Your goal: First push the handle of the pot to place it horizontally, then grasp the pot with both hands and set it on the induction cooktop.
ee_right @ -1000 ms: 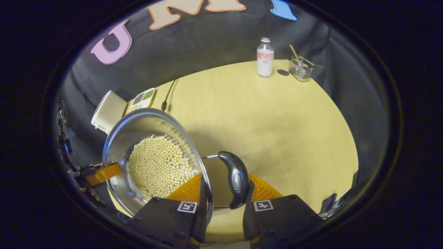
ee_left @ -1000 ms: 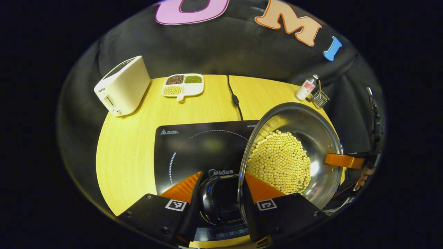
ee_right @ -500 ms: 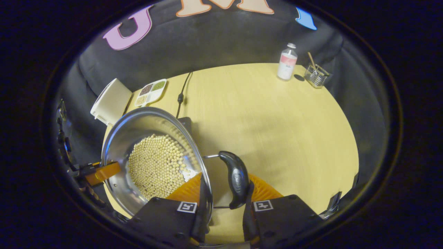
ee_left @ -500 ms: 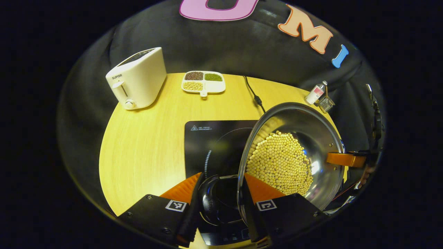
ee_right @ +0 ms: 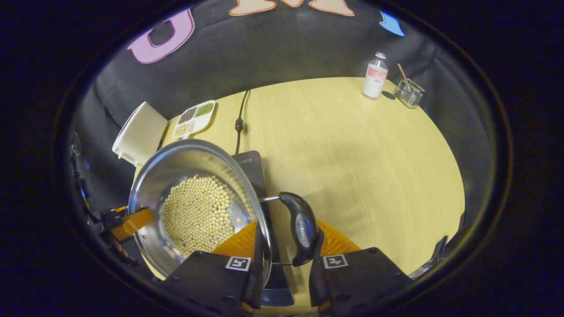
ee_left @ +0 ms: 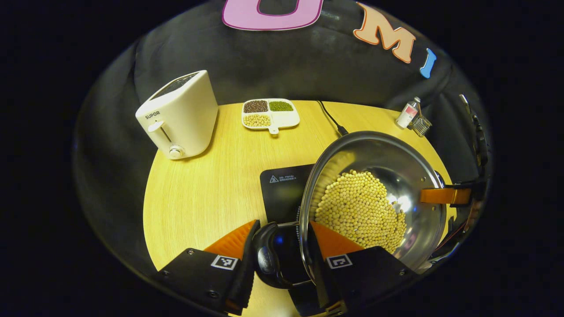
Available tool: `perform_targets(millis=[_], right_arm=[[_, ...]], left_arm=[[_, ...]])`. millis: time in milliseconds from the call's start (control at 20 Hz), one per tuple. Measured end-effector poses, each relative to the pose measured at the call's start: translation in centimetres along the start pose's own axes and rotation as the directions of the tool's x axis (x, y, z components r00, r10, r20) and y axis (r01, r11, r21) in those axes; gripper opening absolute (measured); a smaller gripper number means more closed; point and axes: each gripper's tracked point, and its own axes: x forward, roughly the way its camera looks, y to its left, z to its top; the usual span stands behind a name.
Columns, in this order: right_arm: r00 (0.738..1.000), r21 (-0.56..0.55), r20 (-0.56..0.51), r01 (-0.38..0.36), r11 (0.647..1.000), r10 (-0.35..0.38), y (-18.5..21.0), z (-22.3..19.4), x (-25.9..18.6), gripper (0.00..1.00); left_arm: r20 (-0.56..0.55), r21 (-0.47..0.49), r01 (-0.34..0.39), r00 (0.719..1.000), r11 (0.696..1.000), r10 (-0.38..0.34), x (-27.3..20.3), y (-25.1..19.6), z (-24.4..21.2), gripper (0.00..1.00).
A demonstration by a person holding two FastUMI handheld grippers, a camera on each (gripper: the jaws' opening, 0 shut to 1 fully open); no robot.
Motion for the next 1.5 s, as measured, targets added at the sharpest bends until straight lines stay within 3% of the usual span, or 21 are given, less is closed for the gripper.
perform_targets(millis=[50, 100, 150, 200, 250, 350, 600, 650, 700, 800, 850, 900, 1100, 1200, 1300, 1350, 1400, 1500], right_arm=[[1.000, -0.001, 0.006, -0.002, 1.000, 0.002, 0.3, 0.1, 0.3, 0.44], [1.000, -0.005, 0.011, 0.002, 1.000, -0.002, 0.1, 0.2, 0.1, 0.37], [1.000, -0.006, 0.022, 0.000, 1.000, 0.000, 0.1, 0.3, -0.1, 0.43], [1.000, -0.008, 0.031, 0.003, 1.000, -0.003, 0.2, 0.5, -0.3, 0.57], [0.999, -0.015, 0.033, 0.001, 1.000, -0.001, 0.3, 0.3, -0.1, 0.46], [1.000, -0.015, 0.018, -0.003, 1.000, 0.003, 0.4, -0.2, -0.1, 0.53], [0.998, 0.034, 0.052, -0.034, 0.999, 0.032, 0.4, 0.5, -0.9, 0.60], [0.998, 0.035, 0.051, -0.040, 0.999, 0.038, 0.3, 0.6, -1.2, 0.66], [0.998, 0.038, 0.054, -0.044, 0.998, 0.042, 0.2, 0.6, -1.4, 0.63], [0.996, 0.037, 0.070, -0.056, 0.998, 0.053, 0.0, 1.1, -1.8, 0.69], [0.995, 0.037, 0.079, -0.061, 0.997, 0.058, -0.1, 1.3, -2.1, 0.65], [0.994, 0.033, 0.083, -0.070, 0.997, 0.067, -0.1, 1.2, -2.4, 0.66], [0.988, 0.020, 0.115, -0.101, 0.995, 0.099, -1.1, 2.0, -3.5, 0.68], [0.980, 0.016, 0.144, -0.137, 0.990, 0.134, -1.5, 2.7, -4.7, 0.78], [0.965, 0.006, 0.193, -0.182, 0.983, 0.178, -2.2, 3.9, -6.2, 0.82], [0.957, -0.002, 0.215, -0.201, 0.980, 0.197, -2.6, 4.3, -7.1, 0.87], [0.947, -0.011, 0.242, -0.215, 0.976, 0.212, -3.3, 4.8, -7.9, 0.99], [0.930, -0.037, 0.276, -0.240, 0.970, 0.241, -4.7, 5.3, -9.9, 0.99]], left_arm=[[0.014, -0.003, -0.001, 1.000, 1.000, 0.001, 0.1, 0.2, 0.0, 0.59], [0.029, -0.015, 0.005, 1.000, 1.000, -0.005, 0.1, 0.3, 0.1, 0.60], [0.041, -0.020, 0.010, 0.999, 1.000, -0.009, 0.1, 0.3, 0.0, 0.61], [0.049, -0.026, 0.015, 0.999, 1.000, -0.014, 0.2, 0.4, 0.0, 0.61], [0.054, -0.030, 0.015, 0.998, 0.999, -0.013, 0.0, 0.5, -0.1, 0.62], [0.058, -0.029, 0.010, 0.998, 1.000, -0.008, -0.2, 0.7, -0.1, 0.63], [0.068, -0.022, -0.003, 0.998, 1.000, 0.004, -0.8, 0.9, 0.0, 0.67], [0.072, -0.029, -0.008, 0.997, 1.000, 0.010, -0.9, 0.9, 0.0, 0.67], [0.076, -0.031, -0.013, 0.997, 0.999, 0.015, -0.9, 0.8, 0.2, 0.73], [0.111, -0.031, -0.030, 0.993, 0.999, 0.033, -1.4, 0.8, 0.9, 0.70], [0.131, -0.028, -0.044, 0.990, 0.999, 0.047, -1.8, 0.8, 1.4, 0.75], [0.161, -0.026, -0.063, 0.985, 0.998, 0.067, -2.2, 0.9, 2.1, 0.71], [0.209, -0.013, -0.121, 0.970, 0.993, 0.121, -4.0, 0.7, 3.6, 0.75], [0.237, -0.016, -0.144, 0.961, 0.989, 0.144, -5.4, 0.1, 4.3, 0.71], [0.281, -0.030, -0.166, 0.945, 0.986, 0.167, -7.5, -1.1, 5.3, 0.71], [0.310, -0.044, -0.171, 0.934, 0.984, 0.176, -8.6, -2.0, 5.8, 0.71], [0.336, -0.059, -0.171, 0.924, 0.984, 0.181, -9.6, -3.0, 6.4, 0.71], [0.374, -0.094, -0.184, 0.904, 0.978, 0.206, -11.8, -4.8, 6.9, 0.75]])
